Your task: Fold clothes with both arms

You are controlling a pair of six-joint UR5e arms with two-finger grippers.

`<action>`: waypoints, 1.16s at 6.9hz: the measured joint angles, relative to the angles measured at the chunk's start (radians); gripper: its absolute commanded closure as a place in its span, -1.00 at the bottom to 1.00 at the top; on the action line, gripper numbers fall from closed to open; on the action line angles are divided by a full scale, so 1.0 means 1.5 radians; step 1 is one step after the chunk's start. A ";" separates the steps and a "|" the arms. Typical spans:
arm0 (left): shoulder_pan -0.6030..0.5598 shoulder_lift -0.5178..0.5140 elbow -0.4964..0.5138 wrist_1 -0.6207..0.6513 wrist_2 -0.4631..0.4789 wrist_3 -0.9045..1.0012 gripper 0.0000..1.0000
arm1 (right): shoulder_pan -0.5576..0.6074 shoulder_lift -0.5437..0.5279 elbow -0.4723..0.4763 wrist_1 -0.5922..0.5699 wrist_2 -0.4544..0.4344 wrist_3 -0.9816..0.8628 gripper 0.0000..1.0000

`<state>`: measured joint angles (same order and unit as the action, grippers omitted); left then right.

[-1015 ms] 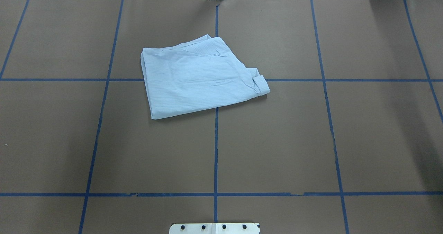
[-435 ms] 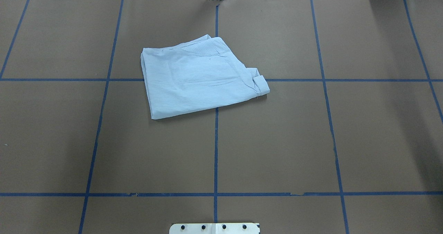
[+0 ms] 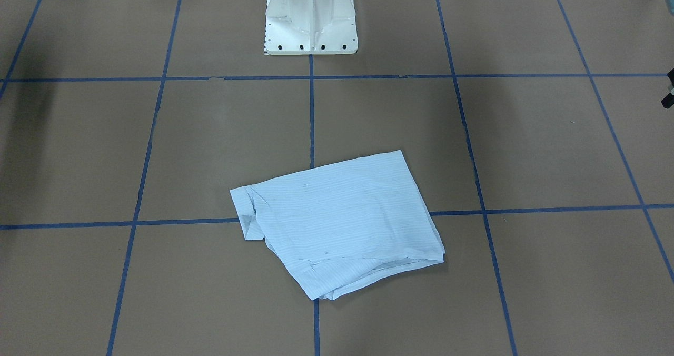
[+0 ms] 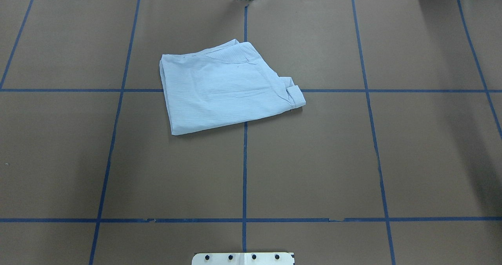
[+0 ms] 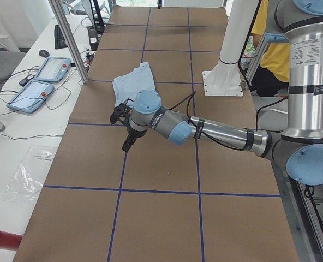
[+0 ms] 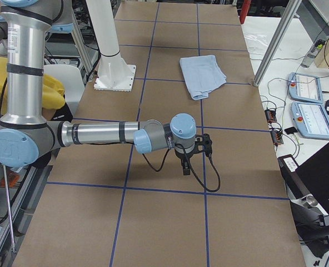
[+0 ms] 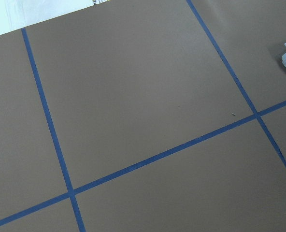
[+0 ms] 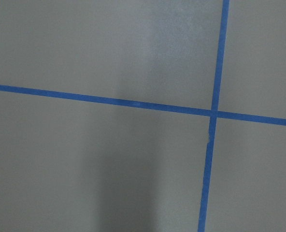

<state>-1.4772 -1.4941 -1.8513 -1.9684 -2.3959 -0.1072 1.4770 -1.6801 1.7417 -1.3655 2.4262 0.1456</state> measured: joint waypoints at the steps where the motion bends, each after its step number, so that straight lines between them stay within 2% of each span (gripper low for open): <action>1: 0.000 0.000 -0.001 0.000 0.000 0.000 -1.00 | 0.000 0.000 -0.004 0.000 0.008 0.000 -1.00; 8: 0.000 0.000 -0.003 -0.001 -0.001 0.000 -1.00 | 0.000 0.002 -0.006 0.000 0.031 0.000 -1.00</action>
<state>-1.4772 -1.4941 -1.8554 -1.9696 -2.3976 -0.1074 1.4770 -1.6767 1.7332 -1.3652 2.4722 0.1461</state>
